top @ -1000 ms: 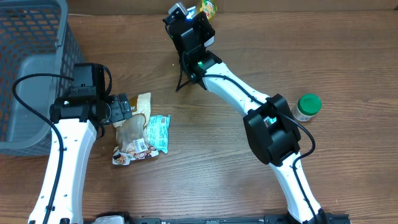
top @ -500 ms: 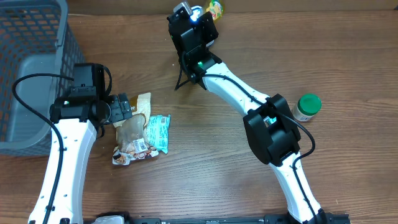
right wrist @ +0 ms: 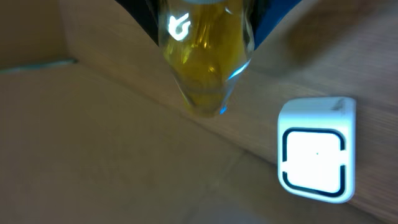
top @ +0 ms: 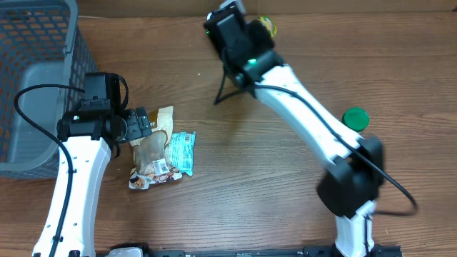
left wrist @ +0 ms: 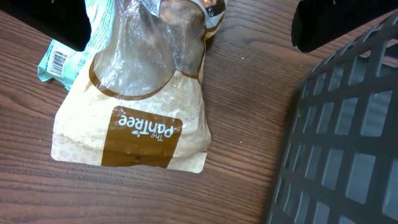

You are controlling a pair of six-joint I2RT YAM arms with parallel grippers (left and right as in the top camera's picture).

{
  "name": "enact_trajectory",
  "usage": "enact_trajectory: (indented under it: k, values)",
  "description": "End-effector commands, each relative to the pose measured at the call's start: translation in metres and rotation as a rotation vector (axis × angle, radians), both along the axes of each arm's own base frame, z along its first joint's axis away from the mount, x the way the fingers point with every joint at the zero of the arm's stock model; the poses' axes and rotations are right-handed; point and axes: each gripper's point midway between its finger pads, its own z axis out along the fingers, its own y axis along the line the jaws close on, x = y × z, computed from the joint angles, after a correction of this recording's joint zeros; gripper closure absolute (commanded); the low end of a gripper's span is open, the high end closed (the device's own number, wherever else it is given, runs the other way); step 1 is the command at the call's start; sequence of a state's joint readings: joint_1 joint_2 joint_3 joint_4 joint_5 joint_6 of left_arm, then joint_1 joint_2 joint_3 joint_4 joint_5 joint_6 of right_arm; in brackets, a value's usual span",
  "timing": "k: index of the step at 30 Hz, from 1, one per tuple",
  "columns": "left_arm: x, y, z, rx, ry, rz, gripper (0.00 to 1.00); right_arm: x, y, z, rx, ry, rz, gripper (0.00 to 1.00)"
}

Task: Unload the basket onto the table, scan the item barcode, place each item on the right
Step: 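Carry the oil bottle with the right gripper to the white scanner, then move the oil bottle right and set it down beside the green-lidded jar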

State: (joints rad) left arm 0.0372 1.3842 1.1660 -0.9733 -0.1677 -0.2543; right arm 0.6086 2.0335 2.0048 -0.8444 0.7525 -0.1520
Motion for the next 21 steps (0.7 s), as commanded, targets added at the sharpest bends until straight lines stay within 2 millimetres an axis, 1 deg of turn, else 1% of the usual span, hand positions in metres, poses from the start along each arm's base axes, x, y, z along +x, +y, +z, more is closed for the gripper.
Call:
enact_trajectory:
  k: [1,4,6,7,9,11,13,16,18,21]
  values:
    - [0.004,-0.002,0.006,0.002,-0.015,-0.02,0.01,-0.024,-0.011,0.028,0.261,0.011,-0.069,0.96]
    - [0.004,-0.002,0.006,0.002,-0.015,-0.02,0.01,-0.053,-0.028,0.001,0.322,0.184,-0.147,0.96]
    - [0.004,-0.002,0.006,0.002,-0.015,-0.02,0.01,-0.08,-0.045,-0.027,0.362,0.35,-0.239,0.96]
    - [0.004,-0.002,0.006,0.002,-0.015,-0.02,0.01,-0.089,-0.05,-0.037,0.38,0.412,-0.272,0.96]
    - [0.004,-0.002,0.006,0.002,-0.015,-0.02,0.0,-0.105,-0.057,-0.057,0.422,0.529,-0.323,0.96]
    - [0.004,-0.002,0.006,0.002,-0.015,-0.02,0.01,-0.117,-0.058,-0.078,0.473,0.632,-0.338,0.96]
    - [0.004,-0.002,0.006,0.002,-0.015,-0.02,0.01,-0.123,-0.059,-0.098,0.501,0.693,-0.353,0.96]
    - [0.004,-0.002,0.006,0.002,-0.015,-0.02,0.01,-0.125,-0.068,-0.124,0.486,0.717,-0.373,0.96]
    - [0.004,-0.002,0.006,0.002,-0.015,-0.02,0.0,-0.123,-0.072,-0.139,0.478,0.718,-0.367,0.96]
    - [0.004,-0.002,0.006,0.002,-0.015,-0.02,0.0,-0.118,-0.072,-0.155,0.481,0.703,-0.35,0.96]
